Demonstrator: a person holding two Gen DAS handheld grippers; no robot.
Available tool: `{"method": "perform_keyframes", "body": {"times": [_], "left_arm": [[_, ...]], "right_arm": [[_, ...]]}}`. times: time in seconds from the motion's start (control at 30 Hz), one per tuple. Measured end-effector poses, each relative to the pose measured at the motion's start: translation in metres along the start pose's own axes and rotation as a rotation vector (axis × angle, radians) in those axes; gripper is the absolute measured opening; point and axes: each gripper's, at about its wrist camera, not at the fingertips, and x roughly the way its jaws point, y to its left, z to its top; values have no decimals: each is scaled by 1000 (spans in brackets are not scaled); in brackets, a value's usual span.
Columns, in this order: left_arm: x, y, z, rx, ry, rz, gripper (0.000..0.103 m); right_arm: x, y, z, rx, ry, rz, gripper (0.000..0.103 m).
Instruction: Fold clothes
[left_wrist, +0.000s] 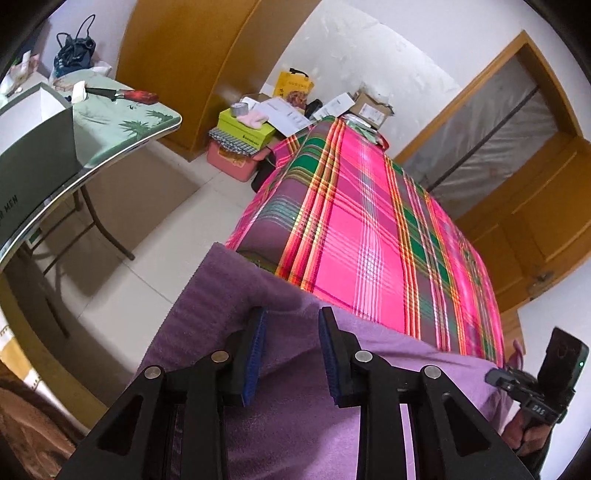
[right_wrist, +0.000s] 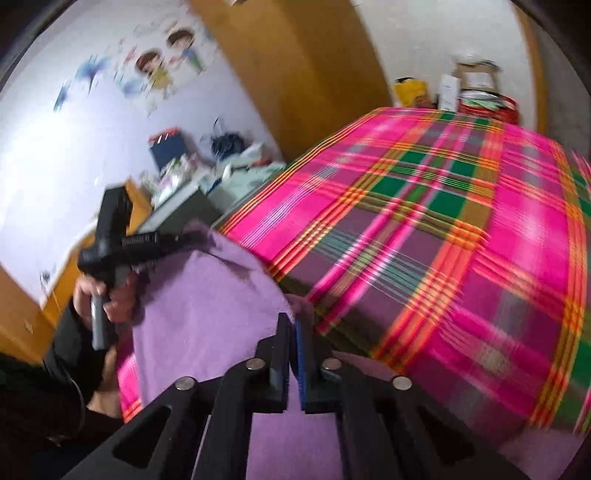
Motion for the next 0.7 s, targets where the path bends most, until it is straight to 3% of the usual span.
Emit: {"method": "perform_keyframes", "body": {"times": [0.17,0.23,0.33,0.47,0.7], "left_arm": [[-4,-2,-1,14,-3,18,30],[-10,-9,-5,34,-16,36,30],[-22,-16,-13,76,-34,20,30],[-32,-21,-22,115,-44,9,30],[-37,-13,-34,109,-38,2,30]], "right_arm": [[5,13,-25,-45,126,-25,5],[-2,15,-20,-38,99,-41,11],[-15,13,-8,-4,22,-45,31],[-8,-1,15,105,9,18,33],[51,-28,32,283,213,170,32]]}}
